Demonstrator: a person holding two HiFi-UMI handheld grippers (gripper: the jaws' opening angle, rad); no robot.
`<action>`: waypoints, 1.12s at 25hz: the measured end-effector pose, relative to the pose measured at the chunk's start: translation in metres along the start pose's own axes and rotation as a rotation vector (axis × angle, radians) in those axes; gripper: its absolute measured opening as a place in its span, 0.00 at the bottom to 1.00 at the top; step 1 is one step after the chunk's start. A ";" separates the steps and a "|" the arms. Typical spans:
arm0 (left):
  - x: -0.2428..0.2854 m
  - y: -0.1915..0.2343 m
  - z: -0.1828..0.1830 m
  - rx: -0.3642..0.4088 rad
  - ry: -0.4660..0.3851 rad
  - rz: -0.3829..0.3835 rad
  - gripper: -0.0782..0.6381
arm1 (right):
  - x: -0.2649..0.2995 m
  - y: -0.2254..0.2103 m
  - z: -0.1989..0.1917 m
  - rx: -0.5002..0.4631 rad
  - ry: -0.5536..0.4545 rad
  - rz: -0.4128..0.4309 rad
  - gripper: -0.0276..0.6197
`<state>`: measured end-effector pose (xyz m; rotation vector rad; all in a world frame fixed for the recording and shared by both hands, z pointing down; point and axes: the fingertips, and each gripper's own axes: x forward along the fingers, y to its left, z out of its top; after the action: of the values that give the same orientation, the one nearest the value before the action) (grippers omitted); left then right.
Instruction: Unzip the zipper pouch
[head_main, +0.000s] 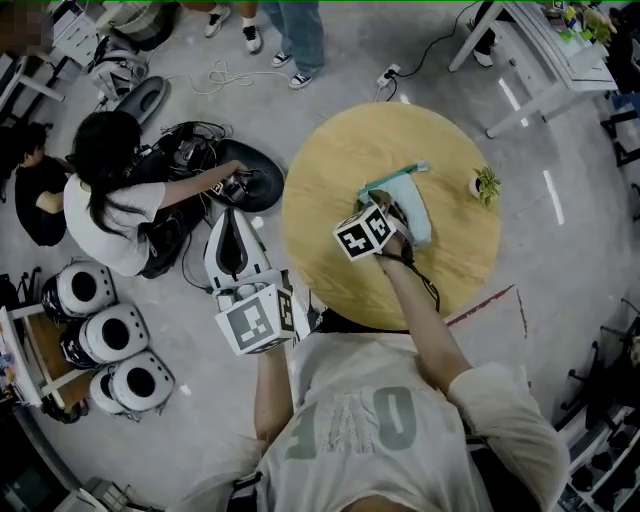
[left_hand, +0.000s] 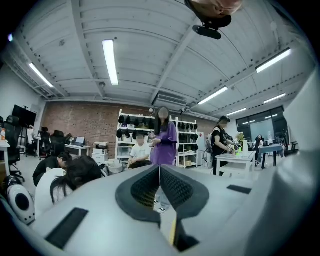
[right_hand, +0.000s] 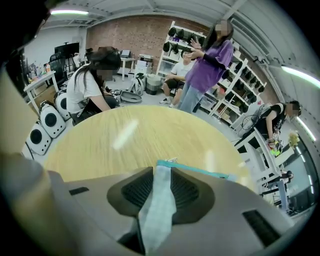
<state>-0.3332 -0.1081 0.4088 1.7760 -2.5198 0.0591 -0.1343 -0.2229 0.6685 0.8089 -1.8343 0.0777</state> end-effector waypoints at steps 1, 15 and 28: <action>0.000 0.000 0.000 -0.001 -0.001 -0.001 0.15 | 0.001 0.001 0.000 0.004 0.004 0.003 0.21; 0.009 -0.012 0.009 -0.026 -0.039 -0.069 0.15 | -0.071 -0.038 0.022 0.140 -0.144 0.014 0.10; 0.007 -0.113 0.066 -0.026 -0.171 -0.341 0.15 | -0.231 -0.113 0.045 0.315 -0.587 0.178 0.10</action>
<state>-0.2314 -0.1573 0.3428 2.2585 -2.2653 -0.1463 -0.0629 -0.2150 0.4174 0.9496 -2.4908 0.2723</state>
